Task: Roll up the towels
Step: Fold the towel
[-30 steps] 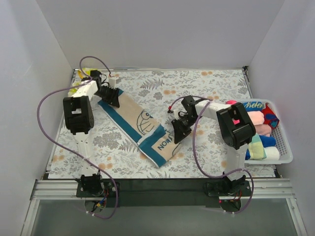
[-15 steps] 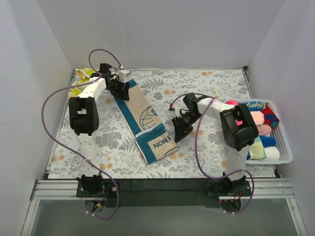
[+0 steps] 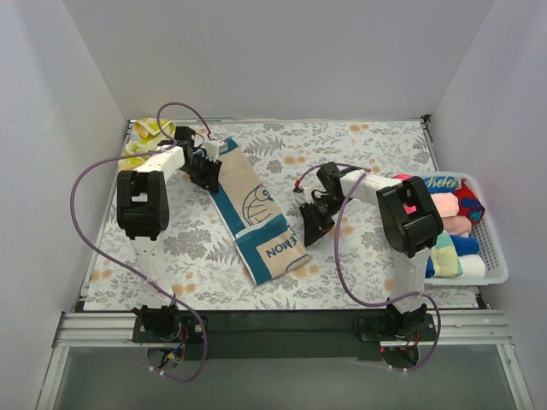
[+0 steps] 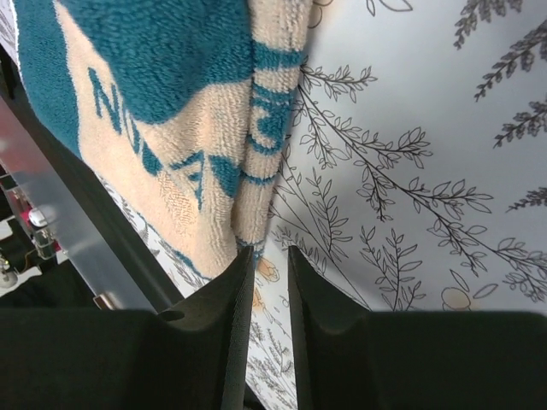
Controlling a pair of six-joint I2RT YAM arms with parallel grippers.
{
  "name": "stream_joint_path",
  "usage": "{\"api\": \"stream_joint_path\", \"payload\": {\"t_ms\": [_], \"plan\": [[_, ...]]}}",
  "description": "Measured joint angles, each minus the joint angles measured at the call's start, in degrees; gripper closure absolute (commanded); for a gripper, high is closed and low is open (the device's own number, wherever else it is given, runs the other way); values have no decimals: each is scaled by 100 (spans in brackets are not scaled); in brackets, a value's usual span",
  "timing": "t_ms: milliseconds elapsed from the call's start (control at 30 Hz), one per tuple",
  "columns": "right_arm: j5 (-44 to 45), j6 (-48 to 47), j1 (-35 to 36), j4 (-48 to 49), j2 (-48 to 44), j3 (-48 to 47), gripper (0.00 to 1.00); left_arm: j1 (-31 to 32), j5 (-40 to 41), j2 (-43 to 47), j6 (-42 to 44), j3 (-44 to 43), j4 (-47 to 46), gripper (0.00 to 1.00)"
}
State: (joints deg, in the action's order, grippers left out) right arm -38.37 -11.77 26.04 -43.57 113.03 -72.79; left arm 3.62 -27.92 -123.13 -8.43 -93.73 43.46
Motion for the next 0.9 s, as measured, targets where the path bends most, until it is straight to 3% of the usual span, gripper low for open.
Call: {"api": "stream_joint_path", "payload": {"t_ms": [167,333,533,600,700,900], "plan": [[-98,153,111,245,42,256,80,22,7,-302,-50,-282,26,75],[-476,326,549,501,35,533,80,151,-140,-905,-103,-1198,90,75],[-706,468,1043,678,22,625,77,367,-479,-1711,-229,-2500,-7,54],[-691,472,979,667,-20,625,75,407,-490,-1738,-245,-2559,-50,46],[-656,466,634,625,-223,625,72,439,-538,-1681,-184,-2549,-26,43],[-481,527,-35,468,-660,175,68,417,-1084,-599,286,-1552,-4,46]]}}
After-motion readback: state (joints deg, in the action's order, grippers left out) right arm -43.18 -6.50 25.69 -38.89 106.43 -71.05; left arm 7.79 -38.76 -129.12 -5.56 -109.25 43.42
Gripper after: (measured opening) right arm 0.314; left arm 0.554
